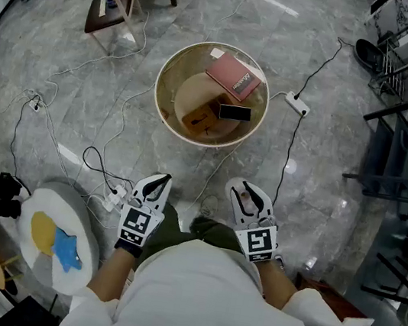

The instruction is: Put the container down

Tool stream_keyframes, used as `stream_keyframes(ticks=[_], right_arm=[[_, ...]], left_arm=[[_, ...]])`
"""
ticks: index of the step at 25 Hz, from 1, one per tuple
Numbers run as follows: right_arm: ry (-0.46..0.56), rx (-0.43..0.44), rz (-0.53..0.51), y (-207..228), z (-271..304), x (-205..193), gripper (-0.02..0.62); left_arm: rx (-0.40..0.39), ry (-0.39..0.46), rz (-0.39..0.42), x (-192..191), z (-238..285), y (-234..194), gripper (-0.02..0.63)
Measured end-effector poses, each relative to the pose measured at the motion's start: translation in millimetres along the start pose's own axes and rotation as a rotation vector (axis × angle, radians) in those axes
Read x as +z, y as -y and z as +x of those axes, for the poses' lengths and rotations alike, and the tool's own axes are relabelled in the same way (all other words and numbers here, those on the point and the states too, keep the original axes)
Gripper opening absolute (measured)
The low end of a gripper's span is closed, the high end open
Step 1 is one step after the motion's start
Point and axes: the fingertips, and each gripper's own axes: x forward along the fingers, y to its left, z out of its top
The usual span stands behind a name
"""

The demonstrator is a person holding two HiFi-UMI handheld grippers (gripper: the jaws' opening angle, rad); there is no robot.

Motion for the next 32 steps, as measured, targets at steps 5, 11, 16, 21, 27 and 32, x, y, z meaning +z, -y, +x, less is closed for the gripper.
stream_keyframes(ticks=[5, 11, 16, 21, 27, 32], right_arm=[[-0.003, 0.008, -0.003, -3.9, -2.6, -0.2, 0.138], [-0.010, 0.021, -0.004, -4.0, -5.4, -2.7, 0.138], [0.001, 0.022, 0.012, -0.7, -9.2, -5.9, 0.138], [0.002, 0.028, 0.010, 2.5, -6.9, -10.7, 0.138], [-0.008, 0.045, 0.000, 7.0, 6.1, -13.5, 0.138], [-0.022, 0.057, -0.001, 8.0, 23.7, -13.6, 0.138]], left_arm=[[0.009, 0.002, -0.002, -1.8, -5.6, 0.6, 0.008], [0.020, 0.002, -0.012, -2.7, -7.8, 4.7, 0.008], [0.024, -0.002, -0.012, -4.7, -7.4, 12.1, 0.008], [0.032, 0.001, -0.018, -6.7, -4.1, 16.7, 0.008], [0.046, 0.000, -0.037, -9.0, -0.8, 16.1, 0.008], [0.050, -0.025, -0.075, -25.1, 2.5, 6.8, 0.008]])
